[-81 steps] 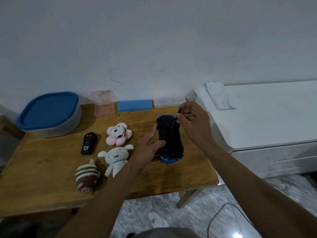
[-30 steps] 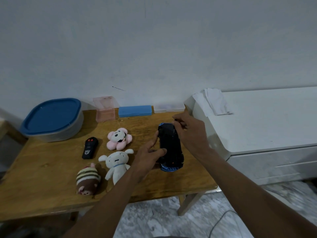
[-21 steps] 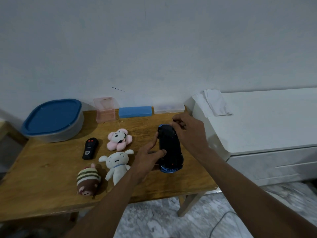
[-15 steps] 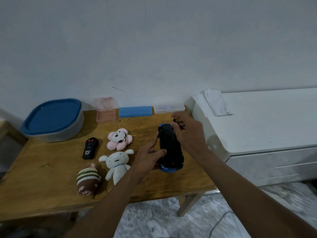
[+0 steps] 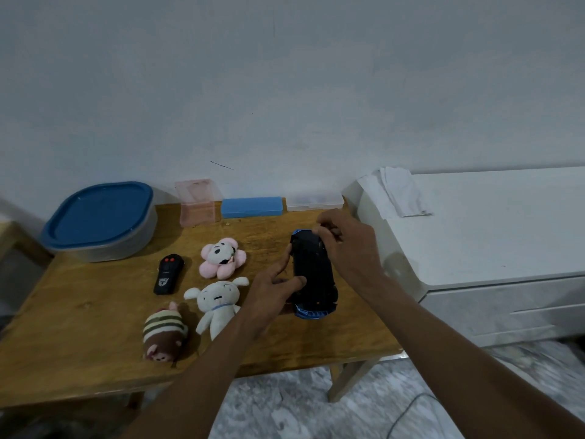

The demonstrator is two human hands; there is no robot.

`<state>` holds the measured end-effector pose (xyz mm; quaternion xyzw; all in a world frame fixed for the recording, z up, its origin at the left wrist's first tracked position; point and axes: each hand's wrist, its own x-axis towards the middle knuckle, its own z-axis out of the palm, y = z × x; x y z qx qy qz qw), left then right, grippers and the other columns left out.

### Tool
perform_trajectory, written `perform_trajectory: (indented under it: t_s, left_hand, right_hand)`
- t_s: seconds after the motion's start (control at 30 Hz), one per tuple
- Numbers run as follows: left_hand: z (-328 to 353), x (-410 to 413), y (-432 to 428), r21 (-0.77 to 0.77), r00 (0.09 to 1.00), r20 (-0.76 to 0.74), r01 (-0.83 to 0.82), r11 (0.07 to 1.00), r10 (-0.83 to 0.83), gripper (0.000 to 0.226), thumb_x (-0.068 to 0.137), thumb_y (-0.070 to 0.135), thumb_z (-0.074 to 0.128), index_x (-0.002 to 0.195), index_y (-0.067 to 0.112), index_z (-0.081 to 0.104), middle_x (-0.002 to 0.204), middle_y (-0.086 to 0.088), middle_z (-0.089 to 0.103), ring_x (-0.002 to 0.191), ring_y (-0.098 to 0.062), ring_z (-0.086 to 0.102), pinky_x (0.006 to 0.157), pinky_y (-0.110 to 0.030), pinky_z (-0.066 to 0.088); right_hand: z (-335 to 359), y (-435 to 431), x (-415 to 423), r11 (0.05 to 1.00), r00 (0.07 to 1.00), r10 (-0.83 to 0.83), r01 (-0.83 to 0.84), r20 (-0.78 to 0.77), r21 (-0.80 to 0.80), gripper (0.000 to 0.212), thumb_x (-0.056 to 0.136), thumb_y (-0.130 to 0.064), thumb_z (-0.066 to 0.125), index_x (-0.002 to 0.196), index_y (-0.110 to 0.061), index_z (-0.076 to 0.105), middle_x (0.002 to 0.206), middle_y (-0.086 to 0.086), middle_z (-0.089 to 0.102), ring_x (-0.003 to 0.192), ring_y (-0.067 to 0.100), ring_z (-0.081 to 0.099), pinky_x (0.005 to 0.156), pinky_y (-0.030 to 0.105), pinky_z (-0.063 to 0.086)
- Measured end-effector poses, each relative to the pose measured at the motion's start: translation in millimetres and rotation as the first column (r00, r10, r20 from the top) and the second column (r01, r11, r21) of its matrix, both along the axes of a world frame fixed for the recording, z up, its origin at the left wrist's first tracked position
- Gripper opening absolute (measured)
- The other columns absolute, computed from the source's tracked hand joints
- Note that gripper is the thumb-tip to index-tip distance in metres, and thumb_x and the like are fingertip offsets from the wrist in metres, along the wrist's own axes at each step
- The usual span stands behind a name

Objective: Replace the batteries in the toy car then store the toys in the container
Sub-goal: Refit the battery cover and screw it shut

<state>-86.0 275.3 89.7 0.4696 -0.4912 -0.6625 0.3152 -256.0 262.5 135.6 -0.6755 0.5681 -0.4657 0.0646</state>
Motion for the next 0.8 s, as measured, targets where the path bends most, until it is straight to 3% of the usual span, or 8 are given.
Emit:
perform_trajectory:
  t_s: [0.23,0.3,0.4,0.5,0.6,0.8]
  left_hand:
    - [-0.3,3.3,-0.1,-0.004,1.000,0.027,0.000,1.000,0.000,0.070,0.093,0.013,0.061,0.145,0.048,0.030,0.114,-0.002,0.072,0.102,-0.020,0.070,0.084,-0.044,0.059]
    - [-0.3,4.2,-0.3,-0.005,1.000,0.021,0.006,1.000,-0.006,0.070,0.093,0.012,0.060,0.145,0.048,0.030,0.113,-0.001,0.073,0.102,-0.020,0.070,0.085,-0.044,0.058]
    - [1.2,5.7,-0.7,-0.003,1.000,0.007,0.010,1.000,-0.010,0.070,0.093,0.012,0.060,0.146,0.047,0.030,0.111,-0.002,0.073,0.102,-0.020,0.070,0.085,-0.044,0.058]
    - [2.4,7.9,-1.5,-0.003,1.000,0.001,0.002,1.000,-0.002,0.069,0.093,0.012,0.061,0.145,0.047,0.031,0.111,-0.004,0.073,0.101,-0.020,0.070,0.085,-0.046,0.058]
    - [2.1,9.4,-1.9,0.001,1.000,-0.007,-0.003,1.000,0.003,0.069,0.093,0.012,0.061,0.145,0.046,0.032,0.111,-0.003,0.073,0.101,-0.021,0.070,0.087,-0.048,0.057]
    - [3.0,10.7,-0.7,0.005,1.000,-0.018,0.006,1.000,-0.006,0.070,0.093,0.011,0.061,0.146,0.045,0.031,0.112,-0.004,0.073,0.101,-0.021,0.070,0.083,-0.044,0.059]
  right_hand:
    - [0.4,-1.6,2.1,0.999,0.998,0.034,-0.035,-0.047,-0.005,0.007,0.087,-0.013,0.066,0.093,-0.010,0.063,0.082,0.003,0.070,0.074,0.015,0.068,0.064,0.037,0.058]
    - [2.0,-1.8,3.5,1.000,0.999,0.011,-0.011,-0.031,0.003,0.006,0.087,-0.015,0.066,0.089,-0.012,0.061,0.076,0.001,0.067,0.069,0.015,0.064,0.061,0.036,0.055]
    - [4.6,-0.9,5.3,1.000,1.000,-0.003,0.003,-0.018,0.021,0.015,0.087,-0.018,0.066,0.100,-0.019,0.059,0.073,-0.003,0.064,0.066,0.013,0.062,0.059,0.029,0.055]
    - [4.2,-1.5,5.5,1.000,1.000,0.007,-0.007,-0.025,-0.007,0.009,0.086,-0.019,0.067,0.092,-0.013,0.063,0.077,0.001,0.067,0.069,0.016,0.064,0.061,0.037,0.056]
    - [2.7,-1.0,5.5,0.999,0.998,0.029,-0.030,-0.062,-0.019,0.014,0.086,-0.020,0.068,0.094,-0.011,0.064,0.083,0.002,0.070,0.074,0.014,0.068,0.064,0.036,0.059]
    - [4.1,-0.8,9.4,1.000,0.999,-0.020,0.019,-0.031,-0.005,0.005,0.088,-0.016,0.066,0.090,-0.015,0.061,0.075,0.000,0.066,0.067,0.015,0.064,0.059,0.038,0.055]
